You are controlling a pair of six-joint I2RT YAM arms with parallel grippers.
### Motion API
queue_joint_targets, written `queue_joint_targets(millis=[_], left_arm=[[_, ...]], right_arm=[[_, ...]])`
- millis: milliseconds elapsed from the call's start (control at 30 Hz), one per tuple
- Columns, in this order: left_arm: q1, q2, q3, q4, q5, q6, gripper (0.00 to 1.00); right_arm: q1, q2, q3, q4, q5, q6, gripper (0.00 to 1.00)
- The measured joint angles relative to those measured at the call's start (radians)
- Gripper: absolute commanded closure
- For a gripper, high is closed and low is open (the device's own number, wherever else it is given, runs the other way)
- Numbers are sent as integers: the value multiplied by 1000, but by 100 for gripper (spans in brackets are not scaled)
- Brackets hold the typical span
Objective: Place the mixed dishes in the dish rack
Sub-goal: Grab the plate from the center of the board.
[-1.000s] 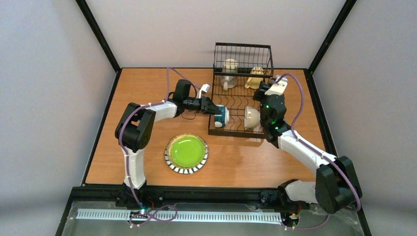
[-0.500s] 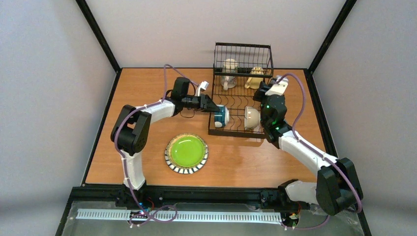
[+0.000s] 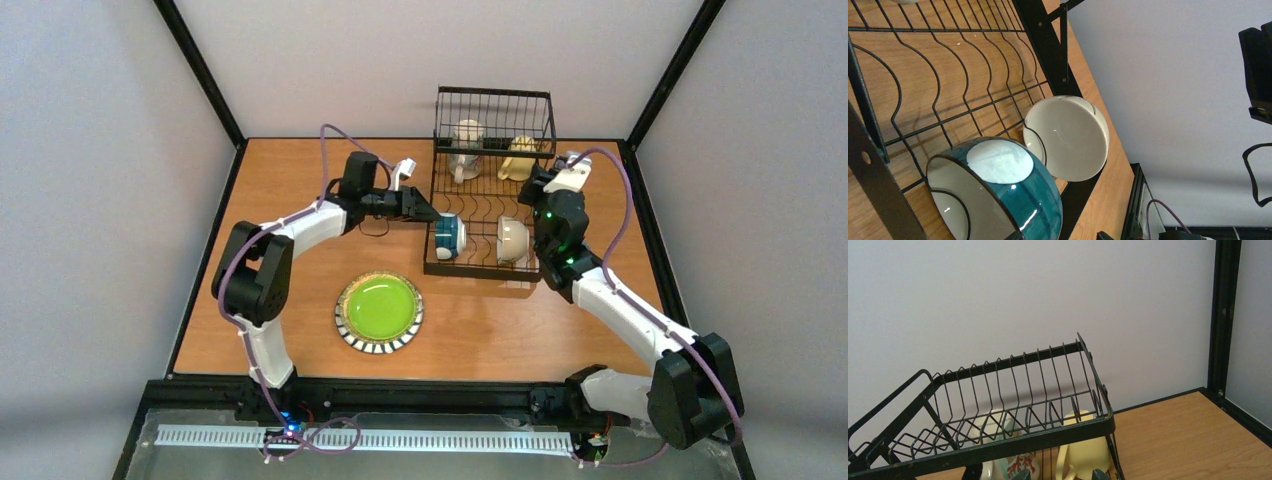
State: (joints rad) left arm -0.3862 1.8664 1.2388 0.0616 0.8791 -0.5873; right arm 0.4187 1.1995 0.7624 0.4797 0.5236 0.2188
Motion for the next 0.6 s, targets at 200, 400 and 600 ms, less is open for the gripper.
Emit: queue_joint_targets(millis=[200, 400, 600], left_arm=[[1, -49, -22, -39, -31, 22, 16], [27, -141, -82, -72, -74, 35, 17], [46, -211, -124, -102, -166, 42, 17]], right_arm=[[0, -22, 2, -43, 12, 8, 30], [0, -35, 37, -114, 54, 17, 30], [0, -18, 95, -251, 150, 72, 30]])
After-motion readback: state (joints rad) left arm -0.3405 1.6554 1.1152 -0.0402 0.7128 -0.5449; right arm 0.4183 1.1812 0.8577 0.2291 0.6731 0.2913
